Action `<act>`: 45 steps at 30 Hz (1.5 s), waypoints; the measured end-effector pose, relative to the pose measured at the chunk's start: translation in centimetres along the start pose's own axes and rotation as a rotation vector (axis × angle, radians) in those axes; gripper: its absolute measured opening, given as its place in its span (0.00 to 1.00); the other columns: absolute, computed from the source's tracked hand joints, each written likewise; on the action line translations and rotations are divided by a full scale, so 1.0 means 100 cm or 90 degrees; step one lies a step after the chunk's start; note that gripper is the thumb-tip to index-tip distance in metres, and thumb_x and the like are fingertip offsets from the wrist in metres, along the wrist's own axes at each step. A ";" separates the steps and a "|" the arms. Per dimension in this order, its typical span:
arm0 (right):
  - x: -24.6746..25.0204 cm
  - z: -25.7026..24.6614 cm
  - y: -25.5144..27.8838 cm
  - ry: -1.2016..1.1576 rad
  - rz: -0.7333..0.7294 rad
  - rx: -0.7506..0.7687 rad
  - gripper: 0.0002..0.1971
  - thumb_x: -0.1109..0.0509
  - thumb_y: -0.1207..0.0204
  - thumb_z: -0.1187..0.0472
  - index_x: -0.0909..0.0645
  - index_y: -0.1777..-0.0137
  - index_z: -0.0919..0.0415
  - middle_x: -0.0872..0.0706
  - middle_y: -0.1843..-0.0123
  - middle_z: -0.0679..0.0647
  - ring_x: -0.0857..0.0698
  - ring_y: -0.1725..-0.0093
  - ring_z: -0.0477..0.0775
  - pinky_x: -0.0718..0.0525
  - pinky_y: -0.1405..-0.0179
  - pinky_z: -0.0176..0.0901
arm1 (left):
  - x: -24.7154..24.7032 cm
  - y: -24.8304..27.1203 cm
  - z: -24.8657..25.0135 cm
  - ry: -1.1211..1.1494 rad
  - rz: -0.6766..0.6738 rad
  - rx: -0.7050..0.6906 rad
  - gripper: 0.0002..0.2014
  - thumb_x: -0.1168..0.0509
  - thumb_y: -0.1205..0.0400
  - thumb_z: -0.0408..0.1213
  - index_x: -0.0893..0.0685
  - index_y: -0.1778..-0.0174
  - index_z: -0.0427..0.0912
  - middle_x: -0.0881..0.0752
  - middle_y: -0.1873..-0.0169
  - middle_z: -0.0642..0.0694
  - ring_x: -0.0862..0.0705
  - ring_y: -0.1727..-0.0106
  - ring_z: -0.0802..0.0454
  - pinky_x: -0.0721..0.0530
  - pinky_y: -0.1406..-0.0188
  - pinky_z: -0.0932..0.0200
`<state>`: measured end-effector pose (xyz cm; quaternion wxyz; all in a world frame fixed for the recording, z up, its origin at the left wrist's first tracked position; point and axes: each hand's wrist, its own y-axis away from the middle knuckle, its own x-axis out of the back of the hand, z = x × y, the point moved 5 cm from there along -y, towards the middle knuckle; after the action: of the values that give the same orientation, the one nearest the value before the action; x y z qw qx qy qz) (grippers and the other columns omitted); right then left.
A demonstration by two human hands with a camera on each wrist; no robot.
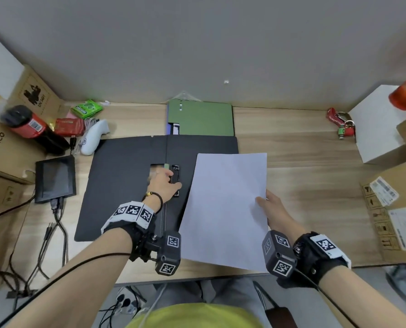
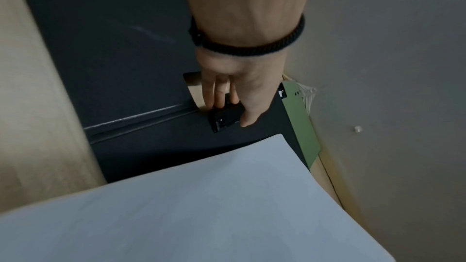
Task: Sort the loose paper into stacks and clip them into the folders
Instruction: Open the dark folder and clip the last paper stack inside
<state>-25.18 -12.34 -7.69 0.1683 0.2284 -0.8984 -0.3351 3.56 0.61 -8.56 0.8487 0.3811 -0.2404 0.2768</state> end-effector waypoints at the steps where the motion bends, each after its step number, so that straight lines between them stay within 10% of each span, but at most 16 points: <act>1: 0.002 0.000 0.000 0.001 -0.002 0.001 0.19 0.45 0.20 0.71 0.21 0.35 0.58 0.12 0.46 0.58 0.14 0.55 0.60 0.18 0.62 0.44 | -0.001 -0.002 0.002 -0.041 0.013 -0.012 0.21 0.27 0.25 0.43 0.22 0.37 0.45 0.19 0.38 0.43 0.18 0.40 0.42 0.18 0.40 0.47; 8: 0.008 -0.010 0.003 0.019 -0.054 0.032 0.19 0.44 0.20 0.69 0.19 0.36 0.53 0.11 0.45 0.56 0.13 0.53 0.57 0.17 0.60 0.43 | -0.001 -0.005 0.011 -0.183 0.086 -0.027 0.14 0.28 0.27 0.43 0.21 0.47 0.47 0.20 0.45 0.44 0.18 0.47 0.38 0.22 0.52 0.51; 17: -0.018 -0.019 -0.007 0.048 -0.081 0.055 0.17 0.44 0.20 0.66 0.19 0.38 0.51 0.12 0.42 0.59 0.14 0.51 0.59 0.20 0.56 0.50 | 0.018 0.002 0.011 -0.133 0.029 -0.035 0.29 0.29 0.25 0.44 0.29 0.28 0.50 0.15 0.46 0.41 0.20 0.49 0.42 0.22 0.53 0.55; 21: -0.020 -0.025 -0.009 0.061 -0.054 0.069 0.19 0.46 0.20 0.67 0.20 0.38 0.50 0.12 0.43 0.58 0.15 0.54 0.57 0.19 0.58 0.47 | 0.019 0.004 0.002 -0.110 0.004 -0.033 0.30 0.30 0.25 0.44 0.29 0.26 0.50 0.15 0.47 0.41 0.19 0.41 0.40 0.22 0.39 0.50; 31: -0.038 -0.055 -0.002 0.167 -0.091 0.186 0.19 0.45 0.18 0.65 0.20 0.36 0.47 0.11 0.45 0.49 0.15 0.49 0.55 0.16 0.51 0.50 | 0.017 0.009 -0.004 -0.092 -0.031 -0.052 0.31 0.32 0.23 0.41 0.32 0.23 0.49 0.15 0.49 0.44 0.18 0.45 0.43 0.21 0.38 0.49; 36: -0.047 -0.064 -0.002 0.211 -0.057 0.213 0.15 0.46 0.17 0.64 0.20 0.42 0.51 0.27 0.67 0.50 0.31 0.68 0.49 0.30 0.70 0.36 | 0.016 0.008 -0.008 -0.082 -0.041 -0.054 0.32 0.31 0.23 0.41 0.33 0.23 0.49 0.15 0.49 0.44 0.18 0.44 0.43 0.22 0.37 0.49; 45: -0.061 -0.083 0.002 0.247 -0.026 0.228 0.16 0.49 0.18 0.67 0.21 0.42 0.57 0.27 0.66 0.50 0.32 0.68 0.50 0.32 0.72 0.38 | 0.012 0.006 -0.014 -0.072 -0.032 -0.032 0.32 0.30 0.26 0.43 0.32 0.25 0.47 0.16 0.47 0.42 0.18 0.44 0.42 0.20 0.39 0.46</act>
<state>-16.34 -13.36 -2.49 0.2873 0.3328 -0.8895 -0.1244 4.31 2.37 -8.36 0.8497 0.3806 -0.2854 0.2275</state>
